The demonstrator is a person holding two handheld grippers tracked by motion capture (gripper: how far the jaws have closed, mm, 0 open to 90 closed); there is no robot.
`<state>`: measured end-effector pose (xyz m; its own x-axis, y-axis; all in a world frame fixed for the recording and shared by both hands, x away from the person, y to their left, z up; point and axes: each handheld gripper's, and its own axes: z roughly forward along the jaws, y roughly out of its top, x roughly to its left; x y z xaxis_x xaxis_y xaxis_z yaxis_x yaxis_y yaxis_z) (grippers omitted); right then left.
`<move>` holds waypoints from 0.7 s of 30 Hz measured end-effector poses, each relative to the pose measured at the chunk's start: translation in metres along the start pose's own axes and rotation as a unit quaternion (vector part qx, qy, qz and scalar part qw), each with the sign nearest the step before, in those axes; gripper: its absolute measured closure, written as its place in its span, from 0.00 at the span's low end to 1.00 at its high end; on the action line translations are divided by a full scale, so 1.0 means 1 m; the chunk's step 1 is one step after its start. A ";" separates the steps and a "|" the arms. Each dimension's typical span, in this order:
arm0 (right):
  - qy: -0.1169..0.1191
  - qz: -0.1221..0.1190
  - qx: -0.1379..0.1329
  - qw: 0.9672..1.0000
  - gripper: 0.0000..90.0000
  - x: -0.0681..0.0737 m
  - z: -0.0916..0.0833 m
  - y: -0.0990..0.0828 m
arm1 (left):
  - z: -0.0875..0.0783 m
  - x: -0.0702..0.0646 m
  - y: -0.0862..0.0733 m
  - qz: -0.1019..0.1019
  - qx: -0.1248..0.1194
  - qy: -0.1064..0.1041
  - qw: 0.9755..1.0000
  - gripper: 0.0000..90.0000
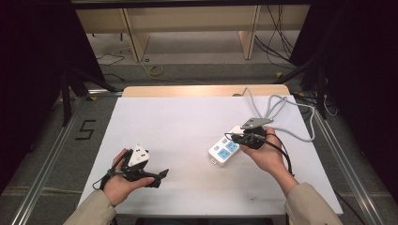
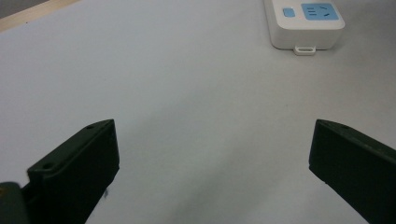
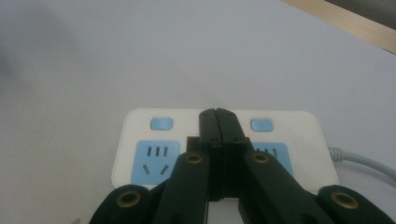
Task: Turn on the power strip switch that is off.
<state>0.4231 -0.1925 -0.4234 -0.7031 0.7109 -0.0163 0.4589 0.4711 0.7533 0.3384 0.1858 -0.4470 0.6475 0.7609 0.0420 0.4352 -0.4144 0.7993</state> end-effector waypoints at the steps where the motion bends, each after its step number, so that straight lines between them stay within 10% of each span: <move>1: 0.000 0.000 0.002 1.000 1.00 0.000 0.001 0.001 | 0.000 0.000 0.000 -0.001 -0.001 0.000 1.000 0.02; 21: 0.008 0.000 0.023 1.000 1.00 -0.001 0.021 0.013 | 0.000 0.000 0.000 -0.003 -0.003 0.000 1.000 0.01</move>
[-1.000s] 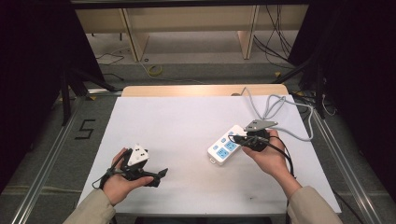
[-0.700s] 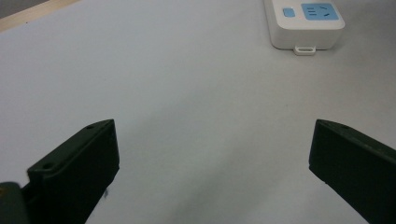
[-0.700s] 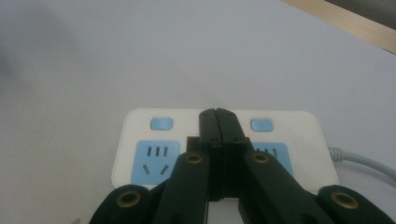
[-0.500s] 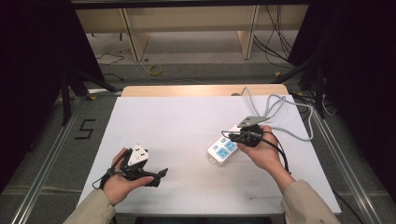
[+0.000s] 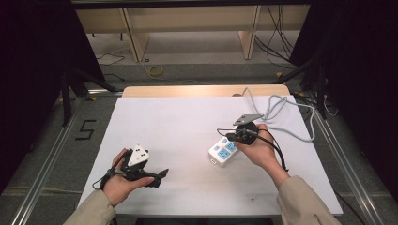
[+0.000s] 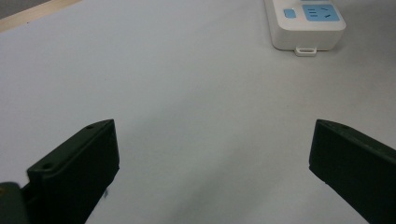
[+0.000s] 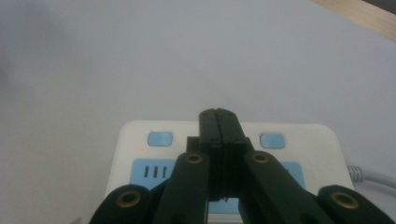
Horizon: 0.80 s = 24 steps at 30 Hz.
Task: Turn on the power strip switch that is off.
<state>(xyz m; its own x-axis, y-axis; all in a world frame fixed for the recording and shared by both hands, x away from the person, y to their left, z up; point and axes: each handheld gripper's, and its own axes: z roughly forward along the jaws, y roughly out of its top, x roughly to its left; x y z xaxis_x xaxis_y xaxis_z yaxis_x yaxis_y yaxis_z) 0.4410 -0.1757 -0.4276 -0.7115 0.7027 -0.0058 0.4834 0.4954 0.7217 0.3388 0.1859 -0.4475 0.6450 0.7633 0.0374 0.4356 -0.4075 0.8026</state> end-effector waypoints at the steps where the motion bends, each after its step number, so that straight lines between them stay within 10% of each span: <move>1: 0.001 0.000 0.000 1.000 1.00 0.000 0.001 0.001 | 0.000 0.000 0.000 0.000 0.000 0.000 1.000 0.01; 24: 0.003 0.007 0.025 1.000 1.00 -0.003 0.016 0.012 | 0.000 -0.001 0.001 0.002 -0.004 -0.001 1.000 0.01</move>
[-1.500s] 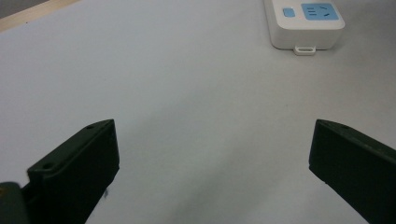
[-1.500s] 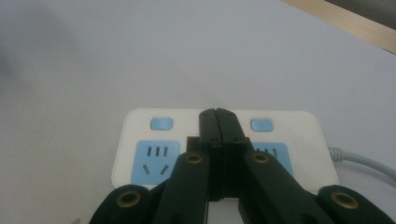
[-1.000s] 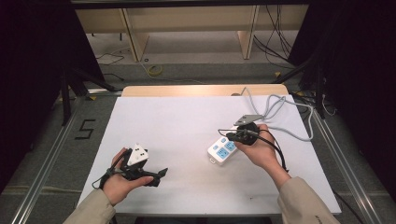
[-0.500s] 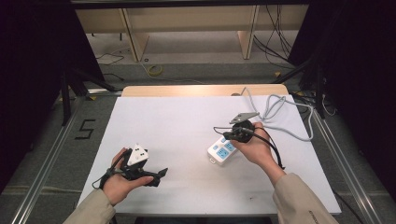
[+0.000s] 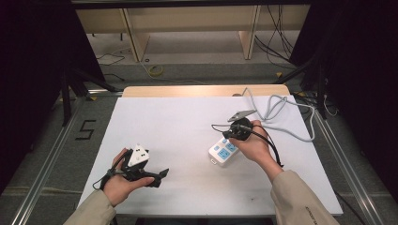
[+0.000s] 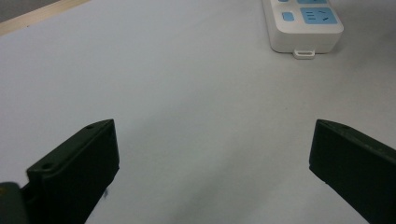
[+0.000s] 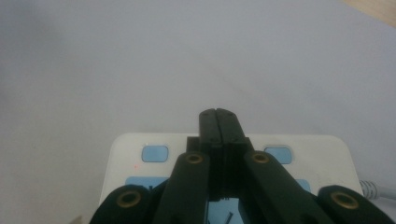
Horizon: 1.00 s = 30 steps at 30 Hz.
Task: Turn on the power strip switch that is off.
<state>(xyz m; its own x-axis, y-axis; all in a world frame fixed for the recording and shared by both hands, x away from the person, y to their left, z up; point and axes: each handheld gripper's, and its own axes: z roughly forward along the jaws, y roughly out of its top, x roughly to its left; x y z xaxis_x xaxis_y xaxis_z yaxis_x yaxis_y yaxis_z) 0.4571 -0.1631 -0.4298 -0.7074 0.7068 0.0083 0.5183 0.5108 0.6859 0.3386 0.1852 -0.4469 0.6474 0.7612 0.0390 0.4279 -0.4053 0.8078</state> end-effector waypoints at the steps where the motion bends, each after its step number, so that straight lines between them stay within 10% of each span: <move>1: 0.000 0.001 0.000 1.000 1.00 0.000 0.000 0.000 | 0.000 0.000 0.000 0.000 0.000 0.000 1.000 0.01; 30: -0.004 0.013 0.034 0.999 1.00 -0.007 0.009 0.009 | 0.000 -0.001 0.000 0.005 -0.001 -0.001 1.000 0.01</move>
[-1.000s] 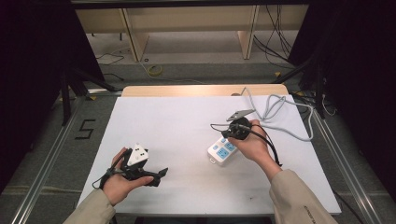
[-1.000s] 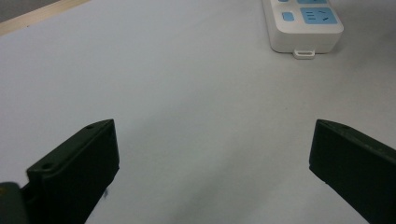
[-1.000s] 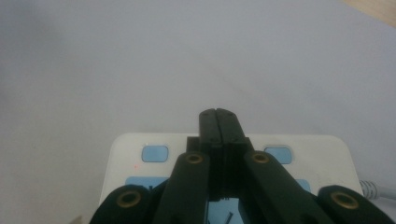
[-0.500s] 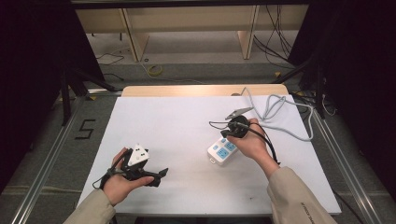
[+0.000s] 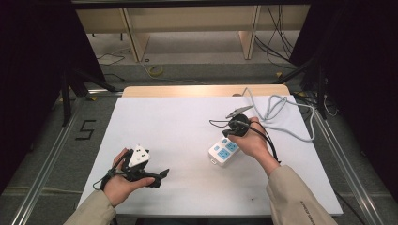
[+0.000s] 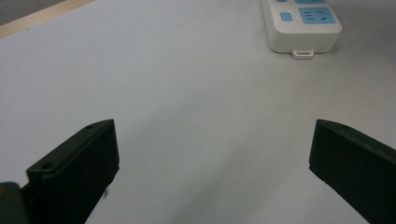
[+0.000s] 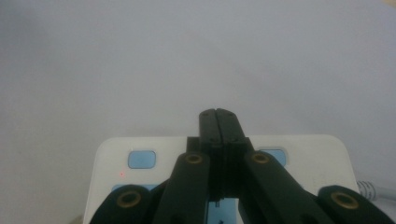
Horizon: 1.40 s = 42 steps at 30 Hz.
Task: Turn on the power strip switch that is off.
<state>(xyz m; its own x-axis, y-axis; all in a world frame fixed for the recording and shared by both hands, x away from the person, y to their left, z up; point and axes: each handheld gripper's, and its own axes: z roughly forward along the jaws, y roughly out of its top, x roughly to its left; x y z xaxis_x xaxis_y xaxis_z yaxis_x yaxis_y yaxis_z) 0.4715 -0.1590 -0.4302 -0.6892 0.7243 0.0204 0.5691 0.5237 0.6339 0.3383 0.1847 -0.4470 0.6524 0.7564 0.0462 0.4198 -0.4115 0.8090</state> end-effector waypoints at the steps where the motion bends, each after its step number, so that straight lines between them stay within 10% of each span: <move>1: -0.002 0.001 0.003 1.000 1.00 -0.001 0.000 0.000 | 0.000 0.000 0.000 0.000 0.000 0.001 1.000 0.01; 42: 0.003 -0.003 0.079 0.997 1.00 -0.003 0.016 0.011 | 0.001 0.000 0.000 0.000 0.003 -0.001 1.000 0.01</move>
<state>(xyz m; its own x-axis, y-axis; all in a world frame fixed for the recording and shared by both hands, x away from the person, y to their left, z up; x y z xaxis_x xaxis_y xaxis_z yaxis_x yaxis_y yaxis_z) 0.4863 -0.1483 -0.4355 -0.6947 0.7189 0.0220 0.6288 0.5922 0.5038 0.3391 0.1841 -0.4478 0.6537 0.7554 0.0439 0.4242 -0.4139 0.8055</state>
